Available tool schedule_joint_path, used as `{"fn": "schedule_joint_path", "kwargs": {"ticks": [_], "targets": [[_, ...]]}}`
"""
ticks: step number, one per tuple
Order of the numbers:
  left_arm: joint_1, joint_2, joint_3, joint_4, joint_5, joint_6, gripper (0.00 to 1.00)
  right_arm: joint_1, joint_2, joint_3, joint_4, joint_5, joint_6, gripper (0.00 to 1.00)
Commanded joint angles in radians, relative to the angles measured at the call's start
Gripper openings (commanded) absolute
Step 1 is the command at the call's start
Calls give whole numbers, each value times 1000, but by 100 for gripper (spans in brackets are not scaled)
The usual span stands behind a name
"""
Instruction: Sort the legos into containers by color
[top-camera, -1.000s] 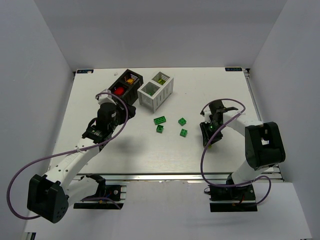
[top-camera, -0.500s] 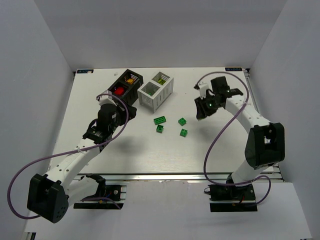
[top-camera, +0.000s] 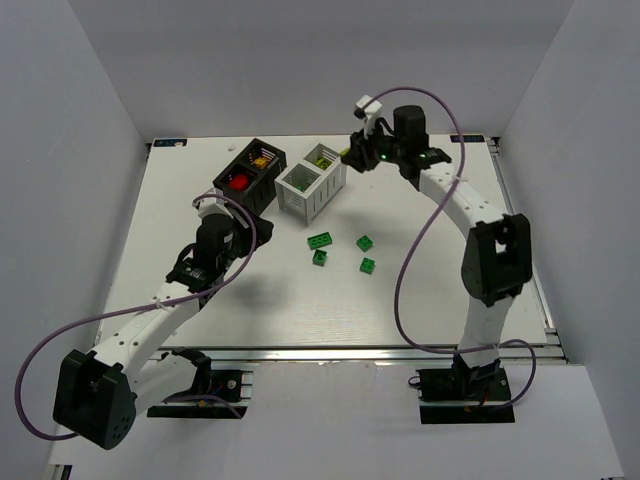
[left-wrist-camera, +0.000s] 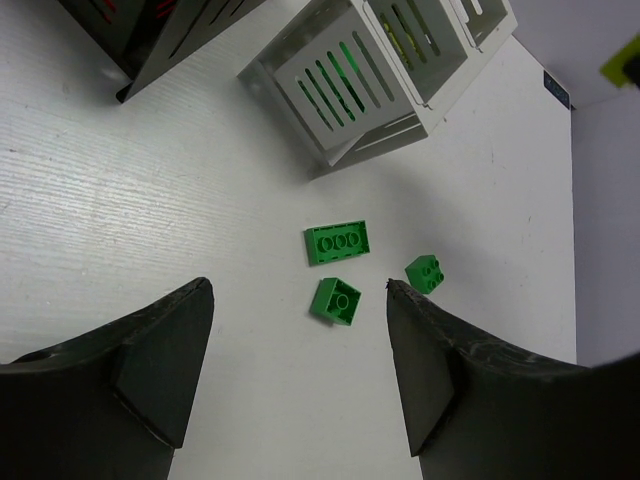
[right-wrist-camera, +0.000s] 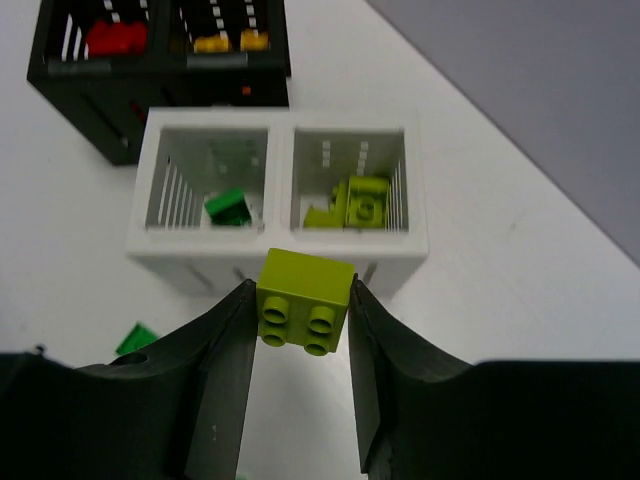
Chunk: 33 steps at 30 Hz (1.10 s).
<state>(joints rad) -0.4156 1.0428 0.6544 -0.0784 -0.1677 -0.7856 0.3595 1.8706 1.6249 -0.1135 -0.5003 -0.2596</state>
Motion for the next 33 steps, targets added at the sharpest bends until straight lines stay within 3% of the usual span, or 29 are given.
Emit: {"fn": "schedule_joint_path", "kwargs": {"ticks": [1, 10, 17, 24, 33], "targets": [[1, -53, -25, 2, 7, -15, 79, 32, 80, 131, 184, 0, 88, 0], [1, -49, -30, -12, 0, -12, 80, 81, 292, 308, 235, 115, 190, 1], [1, -38, -32, -6, 7, -12, 80, 81, 331, 308, 244, 157, 185, 17], [1, 8, -26, 20, 56, -12, 80, 82, 338, 297, 242, 152, 175, 39], [1, 54, -10, 26, 92, -24, 82, 82, 348, 297, 238, 160, 168, 51]]}}
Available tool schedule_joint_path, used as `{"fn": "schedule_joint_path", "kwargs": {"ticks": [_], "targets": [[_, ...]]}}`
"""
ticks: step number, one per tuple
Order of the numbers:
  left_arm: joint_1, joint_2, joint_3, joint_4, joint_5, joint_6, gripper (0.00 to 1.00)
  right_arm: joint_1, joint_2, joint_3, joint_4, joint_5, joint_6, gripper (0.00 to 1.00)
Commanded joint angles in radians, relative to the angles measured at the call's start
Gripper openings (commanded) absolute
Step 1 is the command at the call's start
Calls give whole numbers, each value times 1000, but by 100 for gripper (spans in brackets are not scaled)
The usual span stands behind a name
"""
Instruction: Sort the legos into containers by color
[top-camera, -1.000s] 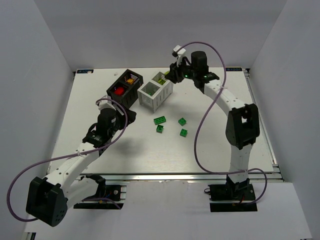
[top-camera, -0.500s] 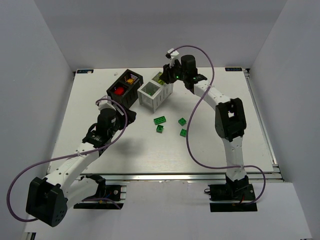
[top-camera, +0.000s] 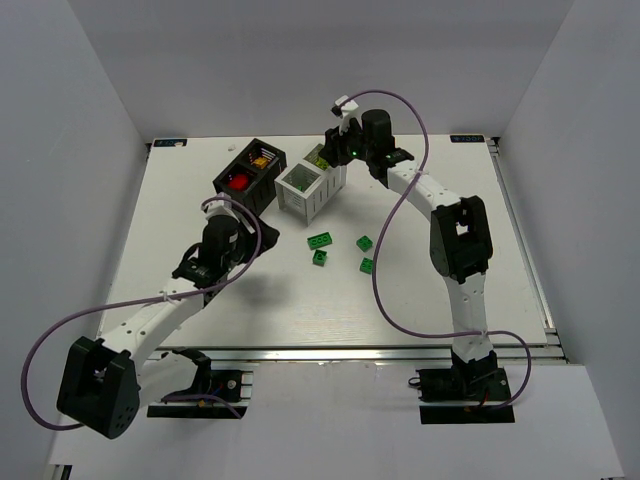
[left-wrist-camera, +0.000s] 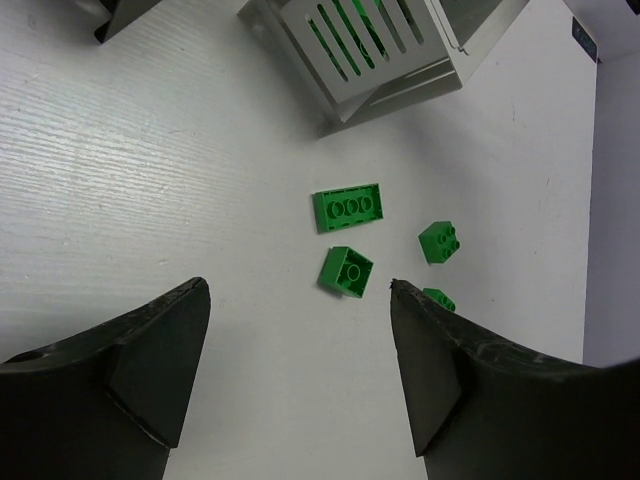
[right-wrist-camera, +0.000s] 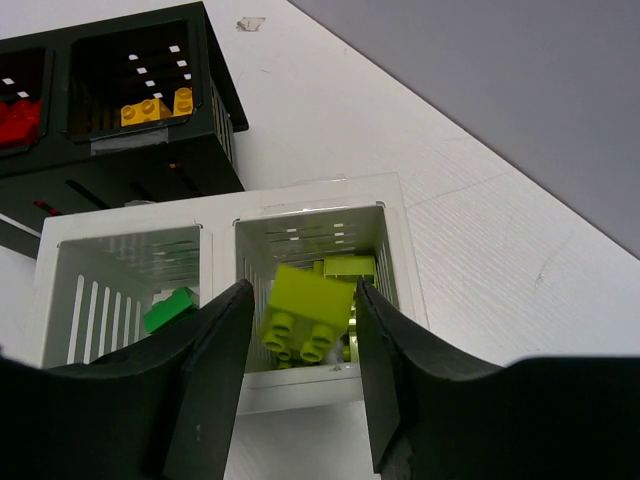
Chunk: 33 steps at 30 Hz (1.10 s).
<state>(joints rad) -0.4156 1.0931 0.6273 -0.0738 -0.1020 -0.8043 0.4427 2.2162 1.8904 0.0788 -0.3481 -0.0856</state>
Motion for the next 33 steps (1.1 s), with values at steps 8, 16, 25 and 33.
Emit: {"fn": "schedule_joint_path", "kwargs": {"ticks": [8, 16, 25, 33], "targets": [[1, 63, 28, 32, 77, -12, 87, -1, -23, 32, 47, 3, -2, 60], [-110, 183, 138, -12, 50, 68, 86, -32, -243, -147, 44, -260, -200, 89], [-247, 363, 296, -127, -68, 174, 82, -128, -483, -309, -333, -611, -390, 30], [-299, 537, 436, -196, -123, 251, 73, -217, -728, -647, -329, -575, -385, 28]]}}
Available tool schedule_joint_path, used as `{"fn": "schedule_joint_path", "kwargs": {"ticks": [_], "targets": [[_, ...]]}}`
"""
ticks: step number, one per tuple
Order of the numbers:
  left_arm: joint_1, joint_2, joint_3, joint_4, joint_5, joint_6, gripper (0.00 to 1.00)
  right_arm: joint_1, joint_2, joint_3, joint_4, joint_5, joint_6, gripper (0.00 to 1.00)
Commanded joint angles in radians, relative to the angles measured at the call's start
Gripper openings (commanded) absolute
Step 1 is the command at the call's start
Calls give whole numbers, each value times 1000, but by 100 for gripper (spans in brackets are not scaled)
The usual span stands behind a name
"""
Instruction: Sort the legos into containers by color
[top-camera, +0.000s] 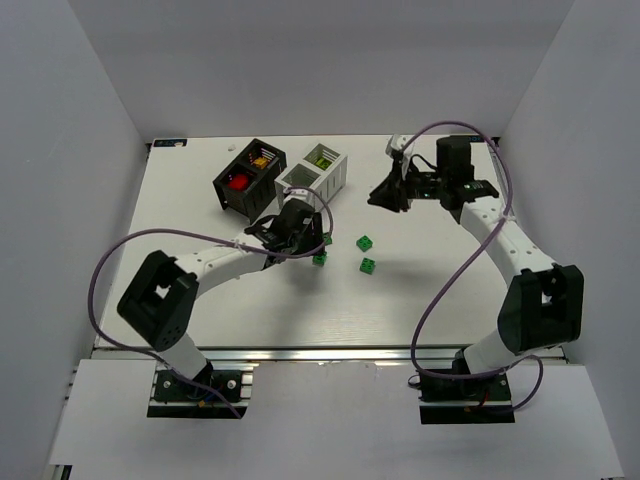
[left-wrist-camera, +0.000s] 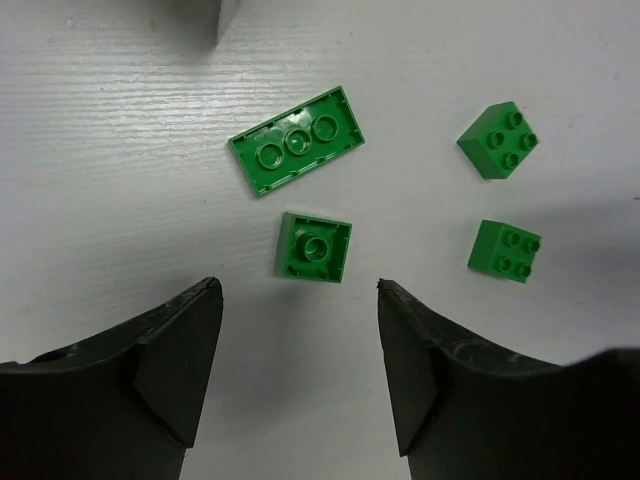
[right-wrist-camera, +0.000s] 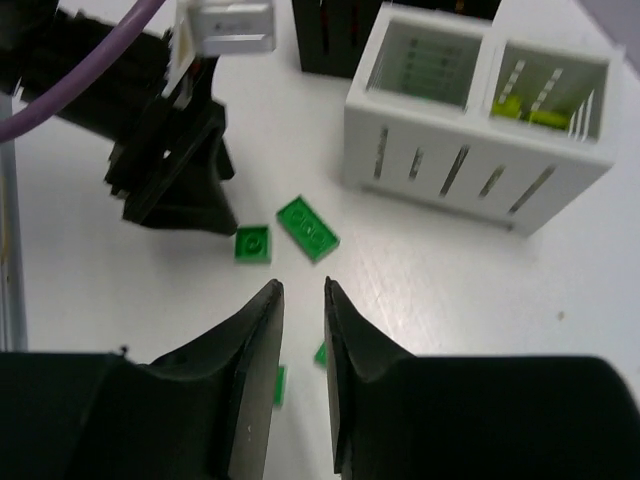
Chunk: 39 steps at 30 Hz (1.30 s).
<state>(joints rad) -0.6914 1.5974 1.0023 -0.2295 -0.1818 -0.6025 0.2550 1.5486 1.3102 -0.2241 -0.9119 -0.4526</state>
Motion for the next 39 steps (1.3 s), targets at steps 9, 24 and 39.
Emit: {"fn": "schedule_joint_path", "kwargs": {"ticks": [9, 24, 39], "targets": [[-71, 190, 231, -131, -113, 93, 69, -121, -150, -190, 46, 1, 75, 34], [-105, 335, 337, -235, -214, 109, 62, -158, -165, -220, 77, 2, 111, 35], [-108, 357, 343, -235, -202, 110, 37, -160, -168, -230, 80, 5, 115, 35]]}}
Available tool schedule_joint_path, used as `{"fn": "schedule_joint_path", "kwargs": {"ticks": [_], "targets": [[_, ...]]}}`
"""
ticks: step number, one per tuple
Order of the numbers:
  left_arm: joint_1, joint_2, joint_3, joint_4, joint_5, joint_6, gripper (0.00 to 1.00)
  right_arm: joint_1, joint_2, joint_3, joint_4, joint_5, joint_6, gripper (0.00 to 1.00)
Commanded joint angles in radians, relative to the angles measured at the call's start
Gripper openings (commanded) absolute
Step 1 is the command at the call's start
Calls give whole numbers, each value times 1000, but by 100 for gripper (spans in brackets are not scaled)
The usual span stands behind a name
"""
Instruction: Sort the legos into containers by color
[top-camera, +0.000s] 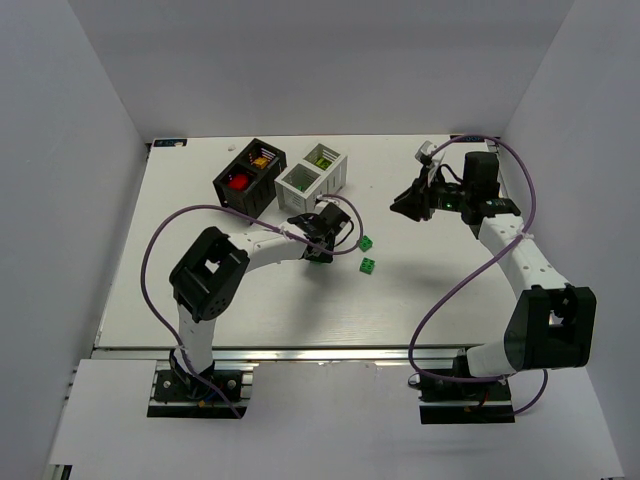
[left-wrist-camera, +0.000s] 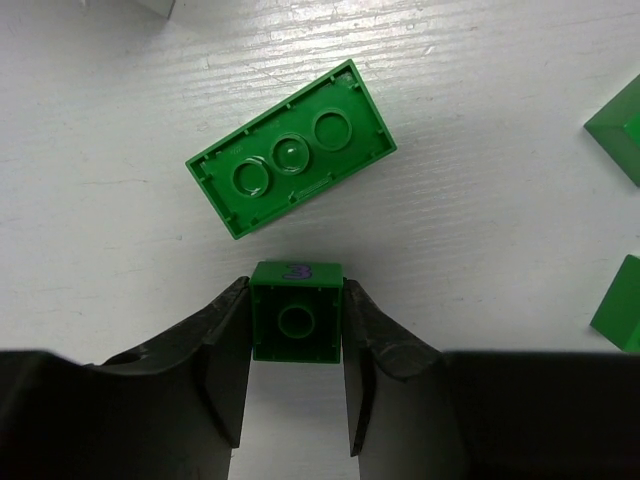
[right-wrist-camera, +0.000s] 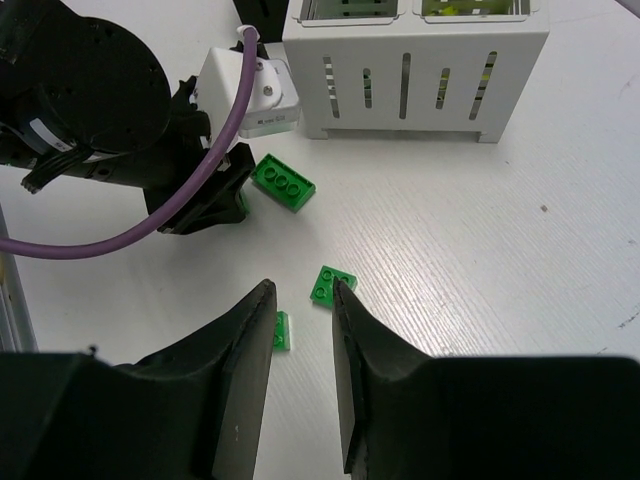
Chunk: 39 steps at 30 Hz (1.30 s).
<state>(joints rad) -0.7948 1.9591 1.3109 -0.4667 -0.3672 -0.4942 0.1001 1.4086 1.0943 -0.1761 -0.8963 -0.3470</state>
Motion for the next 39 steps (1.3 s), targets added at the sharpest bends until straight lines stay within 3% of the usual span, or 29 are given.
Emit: {"fn": "schedule_joint_path", "kwargs": {"ticks": [1, 5, 9, 14, 19, 29, 39], "targets": [[-6, -8, 36, 2, -15, 3, 34, -5, -30, -16, 30, -9, 6, 35], [-6, -41, 37, 6, -6, -3, 12, -5, -36, -16, 12, -6, -18, 35], [-6, -141, 21, 52, 11, -14, 0, -5, -39, -16, -29, 13, -58, 33], [8, -186, 96, 56, 10, -9, 0, -5, -39, -16, -72, 28, -92, 23], [55, -198, 211, 48, 33, -9, 0, -4, -43, -23, -92, 37, -107, 23], [245, -112, 442, 2, 120, -32, 0, -5, -49, -36, -97, 42, -101, 28], [313, 40, 619, -56, 137, 25, 5, -5, -37, -40, -115, 46, -95, 36]]}}
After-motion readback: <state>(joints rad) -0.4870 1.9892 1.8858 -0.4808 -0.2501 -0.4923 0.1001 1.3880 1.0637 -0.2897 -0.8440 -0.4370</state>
